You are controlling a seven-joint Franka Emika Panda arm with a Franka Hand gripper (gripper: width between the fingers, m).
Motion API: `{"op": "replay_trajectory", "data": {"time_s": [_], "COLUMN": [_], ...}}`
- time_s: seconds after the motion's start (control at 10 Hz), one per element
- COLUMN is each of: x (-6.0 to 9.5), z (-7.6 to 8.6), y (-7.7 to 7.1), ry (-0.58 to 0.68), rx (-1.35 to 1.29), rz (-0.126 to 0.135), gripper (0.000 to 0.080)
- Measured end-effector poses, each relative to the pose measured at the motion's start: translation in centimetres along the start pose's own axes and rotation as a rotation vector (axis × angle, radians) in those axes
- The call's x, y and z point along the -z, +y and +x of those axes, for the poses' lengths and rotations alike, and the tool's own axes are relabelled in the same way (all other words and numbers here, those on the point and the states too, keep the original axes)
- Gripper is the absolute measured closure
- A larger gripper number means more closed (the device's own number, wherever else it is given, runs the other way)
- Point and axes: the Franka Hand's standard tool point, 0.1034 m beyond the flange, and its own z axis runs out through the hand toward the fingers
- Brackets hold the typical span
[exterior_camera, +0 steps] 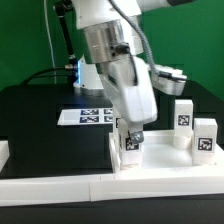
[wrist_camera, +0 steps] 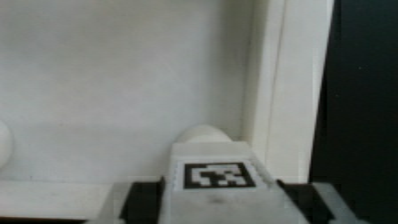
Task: Assemble square table
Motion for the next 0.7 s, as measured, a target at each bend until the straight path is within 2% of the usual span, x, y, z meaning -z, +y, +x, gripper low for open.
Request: {"op": "replay_trajectory", "data": {"time_s": [0.3, 0.4, 0.5, 0.6, 0.7], "x": [-0.1, -0.1, 0.0, 0.1, 0.1], "z": [0.0, 0.2, 0.4, 0.9, 1.1], "y": [0.1, 0.3, 0.7, 0.6, 0.7], "ry": [0.008, 0.034, 0.002, -0.005, 0.002], "rx": [0.072, 0.335, 0.561, 0.595, 0.655], "rz": [-0.006, -0.037, -0.062, -0.052, -0.059], "gripper": [0.0504, 0.0322, 0.0322, 0.0181, 0.0181]}}
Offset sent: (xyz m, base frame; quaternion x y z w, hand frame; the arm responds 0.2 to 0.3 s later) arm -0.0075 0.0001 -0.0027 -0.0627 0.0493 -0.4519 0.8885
